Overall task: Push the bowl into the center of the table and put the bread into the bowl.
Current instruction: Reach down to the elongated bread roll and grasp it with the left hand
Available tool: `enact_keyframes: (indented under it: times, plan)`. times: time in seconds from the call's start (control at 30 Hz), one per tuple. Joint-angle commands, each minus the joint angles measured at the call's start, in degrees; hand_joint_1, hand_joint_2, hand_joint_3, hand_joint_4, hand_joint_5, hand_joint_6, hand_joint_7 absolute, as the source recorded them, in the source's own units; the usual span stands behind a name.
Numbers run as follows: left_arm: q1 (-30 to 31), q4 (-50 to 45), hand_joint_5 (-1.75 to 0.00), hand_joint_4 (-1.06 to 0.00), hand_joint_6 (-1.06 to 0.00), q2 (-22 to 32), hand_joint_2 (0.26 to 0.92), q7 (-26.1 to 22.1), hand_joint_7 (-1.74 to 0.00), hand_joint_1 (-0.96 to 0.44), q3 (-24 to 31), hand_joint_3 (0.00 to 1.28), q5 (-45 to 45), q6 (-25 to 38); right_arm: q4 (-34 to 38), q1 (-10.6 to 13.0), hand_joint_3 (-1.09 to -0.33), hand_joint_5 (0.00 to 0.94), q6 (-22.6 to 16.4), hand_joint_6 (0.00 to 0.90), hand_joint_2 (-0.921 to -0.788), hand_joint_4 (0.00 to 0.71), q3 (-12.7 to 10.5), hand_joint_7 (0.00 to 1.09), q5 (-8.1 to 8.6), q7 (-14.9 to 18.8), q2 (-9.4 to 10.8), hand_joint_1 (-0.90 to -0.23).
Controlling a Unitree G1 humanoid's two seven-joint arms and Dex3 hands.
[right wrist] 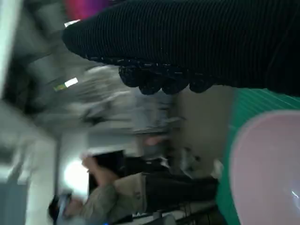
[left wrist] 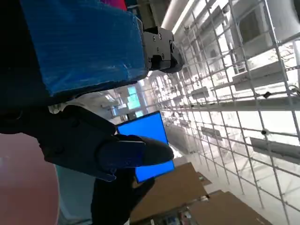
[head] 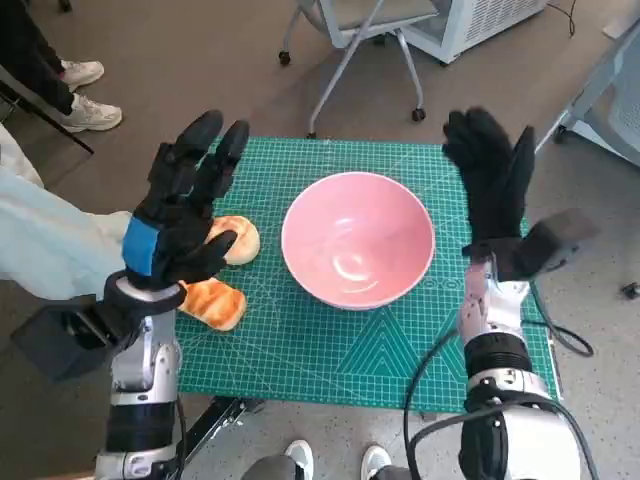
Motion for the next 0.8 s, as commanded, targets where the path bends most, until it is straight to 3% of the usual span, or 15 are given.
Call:
enact_keyframes:
  times: [0.03, 0.23, 0.43, 0.63, 0.8]
  plan:
    - [-1.8, 0.59, 0.0, -0.17, 0.0, -1.39, 0.921, -0.72, -0.47, -0.68, -1.08, 0.37, -1.07, 0.78, -8.27, 5.49, -0.783, 0.015, -1.53, 0.154, -0.921, 0.152, 2.53, 0.29, 0.67, 3.38, 0.12, -0.66]
    - [-3.57, 1.53, 0.0, -0.17, 0.0, -2.13, 0.921, -1.56, -0.41, -0.67, -1.92, 0.36, -0.93, 0.99, -21.46, 11.3, -0.77, 0.019, -0.39, 0.167, -0.921, 0.167, 5.8, 0.32, 2.41, 5.58, 0.79, -0.683]
    - [-5.28, 1.7, 0.0, -0.17, 0.0, -2.58, 0.921, -2.16, -0.42, -0.67, -2.88, 0.35, -0.94, 1.6, -30.82, 15.42, -0.769, 0.011, 1.78, 0.139, -0.921, 0.18, 8.92, 0.39, 3.21, 6.54, 0.52, -0.689]
    - [-6.96, 1.94, 0.0, -0.17, 0.0, -3.08, 0.921, -2.61, -0.44, -0.65, -3.57, 0.34, -0.32, 1.32, -36.33, 17.63, -0.766, 0.005, 4.14, 0.103, -0.921, 0.185, 11.03, 0.46, 3.33, 6.82, 0.0, -0.706]
    - [-8.1, 1.4, 0.0, -0.17, 0.0, -3.31, 0.921, -2.54, -0.45, -0.64, -4.23, 0.34, 0.31, 1.73, -37.93, 18.07, -0.76, 0.004, 4.9, 0.098, -0.921, 0.187, 11.98, 0.48, 2.99, 6.77, -0.53, -0.727]
